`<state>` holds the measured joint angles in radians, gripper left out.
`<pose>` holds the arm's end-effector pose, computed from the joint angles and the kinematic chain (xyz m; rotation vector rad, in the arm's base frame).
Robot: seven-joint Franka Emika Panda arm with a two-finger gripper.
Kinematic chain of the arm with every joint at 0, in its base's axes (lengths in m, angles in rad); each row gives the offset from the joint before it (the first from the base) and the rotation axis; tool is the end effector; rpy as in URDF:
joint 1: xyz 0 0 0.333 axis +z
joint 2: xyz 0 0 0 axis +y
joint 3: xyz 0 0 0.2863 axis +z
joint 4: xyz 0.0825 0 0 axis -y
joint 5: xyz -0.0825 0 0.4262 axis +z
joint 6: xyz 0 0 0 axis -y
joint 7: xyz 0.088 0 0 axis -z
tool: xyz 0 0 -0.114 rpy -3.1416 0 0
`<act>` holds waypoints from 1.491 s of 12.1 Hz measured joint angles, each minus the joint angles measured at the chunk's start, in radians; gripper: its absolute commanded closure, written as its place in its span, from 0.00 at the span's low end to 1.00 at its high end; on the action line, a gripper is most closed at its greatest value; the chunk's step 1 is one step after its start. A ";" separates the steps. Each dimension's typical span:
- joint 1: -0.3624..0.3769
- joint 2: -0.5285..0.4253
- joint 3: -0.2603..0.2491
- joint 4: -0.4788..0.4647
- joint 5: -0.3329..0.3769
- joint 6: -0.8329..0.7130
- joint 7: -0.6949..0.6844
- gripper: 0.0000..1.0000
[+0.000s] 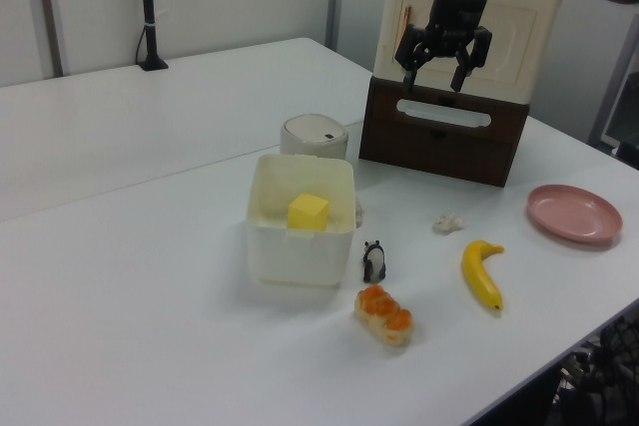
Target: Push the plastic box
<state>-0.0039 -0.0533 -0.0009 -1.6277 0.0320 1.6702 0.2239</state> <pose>0.5921 0.0005 0.5992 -3.0755 0.3558 -0.1421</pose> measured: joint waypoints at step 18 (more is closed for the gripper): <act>0.001 0.003 0.007 -0.021 0.000 -0.008 -0.434 0.00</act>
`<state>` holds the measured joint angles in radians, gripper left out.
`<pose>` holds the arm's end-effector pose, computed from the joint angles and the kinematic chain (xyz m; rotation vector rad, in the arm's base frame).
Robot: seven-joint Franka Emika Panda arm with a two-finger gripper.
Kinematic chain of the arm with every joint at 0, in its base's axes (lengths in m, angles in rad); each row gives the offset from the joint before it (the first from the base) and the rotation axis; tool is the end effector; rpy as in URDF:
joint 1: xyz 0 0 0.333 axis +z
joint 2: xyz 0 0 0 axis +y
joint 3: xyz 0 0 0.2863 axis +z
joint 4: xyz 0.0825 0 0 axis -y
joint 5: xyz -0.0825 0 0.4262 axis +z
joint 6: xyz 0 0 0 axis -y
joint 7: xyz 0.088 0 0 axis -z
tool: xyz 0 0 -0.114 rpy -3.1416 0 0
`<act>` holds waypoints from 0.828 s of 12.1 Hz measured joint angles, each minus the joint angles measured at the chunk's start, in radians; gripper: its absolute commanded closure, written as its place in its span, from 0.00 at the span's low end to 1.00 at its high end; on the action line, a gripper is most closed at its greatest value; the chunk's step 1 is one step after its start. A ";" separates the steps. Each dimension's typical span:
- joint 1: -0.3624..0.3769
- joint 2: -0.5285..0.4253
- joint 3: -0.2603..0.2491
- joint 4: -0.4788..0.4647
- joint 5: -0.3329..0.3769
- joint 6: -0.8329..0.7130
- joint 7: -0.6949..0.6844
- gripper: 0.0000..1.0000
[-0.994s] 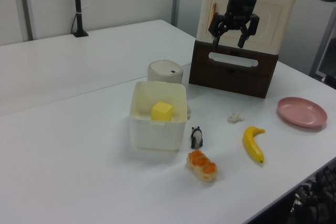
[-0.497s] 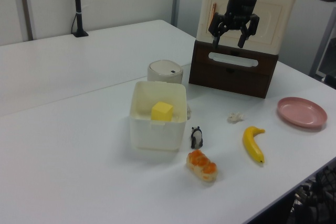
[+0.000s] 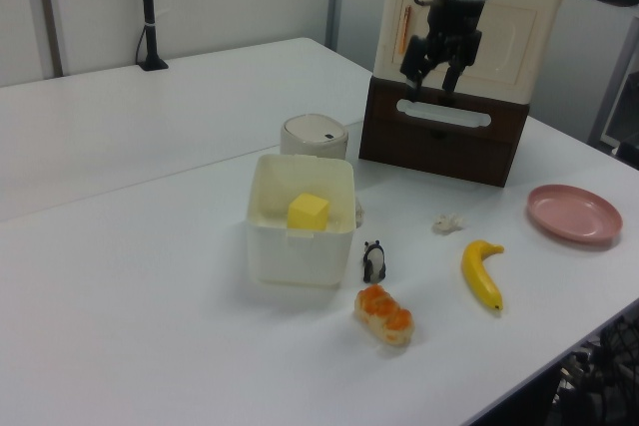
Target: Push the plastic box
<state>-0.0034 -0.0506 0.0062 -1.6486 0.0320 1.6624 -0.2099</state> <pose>0.5913 0.0051 0.5859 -3.0977 -0.3277 -0.1049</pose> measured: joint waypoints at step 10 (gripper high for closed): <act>0.008 0.017 0.026 -0.226 0.000 0.194 -0.568 0.00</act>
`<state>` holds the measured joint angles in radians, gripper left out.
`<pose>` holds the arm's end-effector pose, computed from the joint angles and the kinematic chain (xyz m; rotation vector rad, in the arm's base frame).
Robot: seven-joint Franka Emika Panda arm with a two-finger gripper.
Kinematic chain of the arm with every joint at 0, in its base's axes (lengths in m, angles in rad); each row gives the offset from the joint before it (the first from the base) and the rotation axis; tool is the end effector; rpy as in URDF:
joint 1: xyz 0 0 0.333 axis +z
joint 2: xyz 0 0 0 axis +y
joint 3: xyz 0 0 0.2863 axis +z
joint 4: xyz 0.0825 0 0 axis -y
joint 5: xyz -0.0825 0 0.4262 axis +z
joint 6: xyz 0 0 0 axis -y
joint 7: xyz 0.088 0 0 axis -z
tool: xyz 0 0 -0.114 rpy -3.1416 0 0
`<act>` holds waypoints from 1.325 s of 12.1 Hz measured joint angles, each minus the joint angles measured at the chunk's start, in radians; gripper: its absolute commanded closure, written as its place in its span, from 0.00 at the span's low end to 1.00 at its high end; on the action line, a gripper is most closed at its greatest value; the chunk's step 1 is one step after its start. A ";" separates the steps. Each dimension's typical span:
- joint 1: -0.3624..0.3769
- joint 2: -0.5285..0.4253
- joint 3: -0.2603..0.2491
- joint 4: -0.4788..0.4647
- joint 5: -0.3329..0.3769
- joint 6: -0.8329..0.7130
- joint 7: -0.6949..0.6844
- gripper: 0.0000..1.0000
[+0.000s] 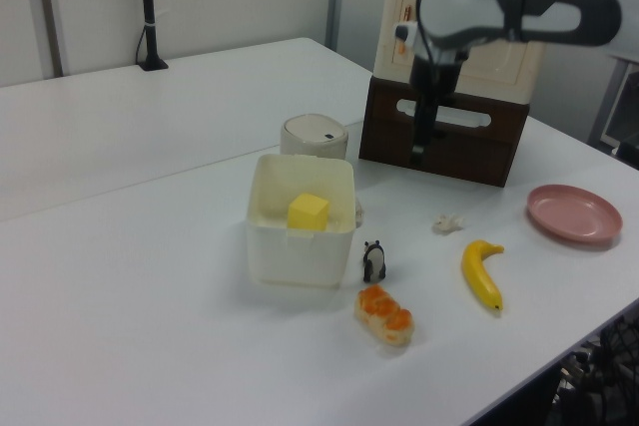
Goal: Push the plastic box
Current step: 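Lower the gripper beside the rim of the cream plastic box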
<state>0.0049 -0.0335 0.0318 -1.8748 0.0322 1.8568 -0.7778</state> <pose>0.5949 0.0247 0.4749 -2.8694 -1.2227 -0.0394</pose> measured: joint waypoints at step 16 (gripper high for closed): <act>0.047 0.129 0.025 -0.076 -0.001 0.201 -0.037 0.00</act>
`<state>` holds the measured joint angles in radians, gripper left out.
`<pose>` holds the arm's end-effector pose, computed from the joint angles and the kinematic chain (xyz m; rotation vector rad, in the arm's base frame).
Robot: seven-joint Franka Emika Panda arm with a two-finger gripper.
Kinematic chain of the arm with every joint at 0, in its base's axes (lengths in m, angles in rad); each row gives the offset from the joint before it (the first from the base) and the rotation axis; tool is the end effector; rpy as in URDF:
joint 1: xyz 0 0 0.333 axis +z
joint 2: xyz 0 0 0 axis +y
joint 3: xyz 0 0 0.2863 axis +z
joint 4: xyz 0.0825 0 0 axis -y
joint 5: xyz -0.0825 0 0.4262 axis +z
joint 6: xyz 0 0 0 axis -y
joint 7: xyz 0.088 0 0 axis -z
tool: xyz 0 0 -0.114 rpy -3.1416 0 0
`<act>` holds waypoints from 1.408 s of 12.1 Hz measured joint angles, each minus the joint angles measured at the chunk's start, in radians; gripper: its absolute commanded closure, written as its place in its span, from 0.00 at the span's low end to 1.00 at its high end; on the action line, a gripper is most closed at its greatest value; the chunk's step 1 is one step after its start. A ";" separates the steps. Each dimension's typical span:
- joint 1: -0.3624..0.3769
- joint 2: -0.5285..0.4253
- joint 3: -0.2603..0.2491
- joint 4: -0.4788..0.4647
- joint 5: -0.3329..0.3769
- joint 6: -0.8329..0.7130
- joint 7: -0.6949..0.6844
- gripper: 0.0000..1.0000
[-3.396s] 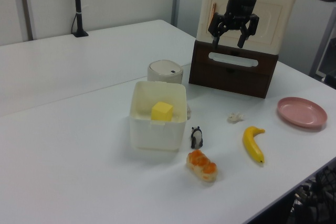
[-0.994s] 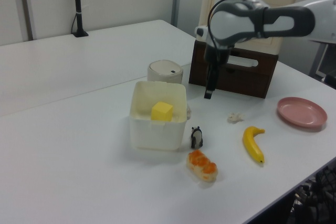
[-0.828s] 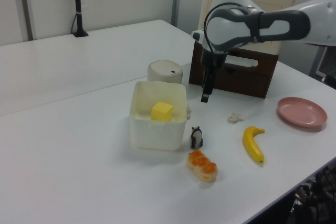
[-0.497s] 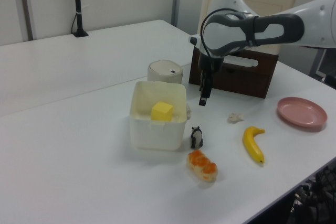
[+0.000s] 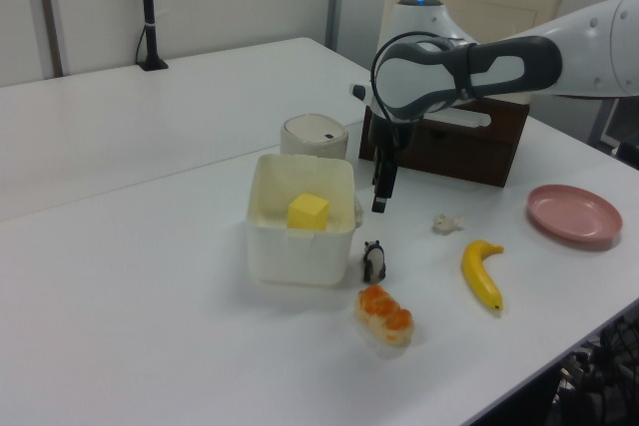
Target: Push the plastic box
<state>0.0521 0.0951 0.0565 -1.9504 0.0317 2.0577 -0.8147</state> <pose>0.6117 0.0682 0.3760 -2.7985 -1.3663 -0.0360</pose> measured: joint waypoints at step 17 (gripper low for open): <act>0.017 0.036 0.000 0.017 -0.058 0.013 0.000 0.00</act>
<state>0.0688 0.1308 0.0565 -1.9337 -0.0259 2.0712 -0.8147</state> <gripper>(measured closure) 0.000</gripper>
